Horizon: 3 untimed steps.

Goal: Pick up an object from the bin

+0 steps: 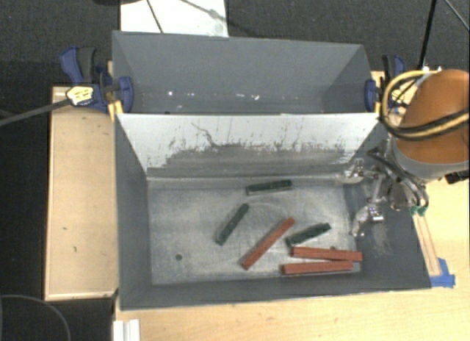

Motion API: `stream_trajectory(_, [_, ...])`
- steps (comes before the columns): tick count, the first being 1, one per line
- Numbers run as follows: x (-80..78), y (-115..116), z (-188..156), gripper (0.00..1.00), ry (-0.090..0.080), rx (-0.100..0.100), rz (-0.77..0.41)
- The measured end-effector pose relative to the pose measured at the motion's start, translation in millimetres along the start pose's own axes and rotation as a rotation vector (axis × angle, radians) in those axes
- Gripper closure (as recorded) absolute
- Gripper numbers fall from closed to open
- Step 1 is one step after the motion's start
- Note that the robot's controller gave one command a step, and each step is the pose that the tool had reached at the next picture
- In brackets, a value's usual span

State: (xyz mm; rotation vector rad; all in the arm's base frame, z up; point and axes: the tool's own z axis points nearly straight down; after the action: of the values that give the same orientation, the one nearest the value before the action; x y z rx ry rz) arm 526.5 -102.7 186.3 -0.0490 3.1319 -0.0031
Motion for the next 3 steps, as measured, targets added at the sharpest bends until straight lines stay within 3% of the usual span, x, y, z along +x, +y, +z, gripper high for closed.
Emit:
stream_trajectory(1, [22.0, 38, 75, 0.00, 0.003, -0.002, 0.021])
stream_trajectory(2, [-66.7, 15, 110, 1.00, 0.018, -0.006, 0.028])
stream_trajectory(3, [-66.8, 15, 110, 1.00, 0.018, -0.006, 0.027])
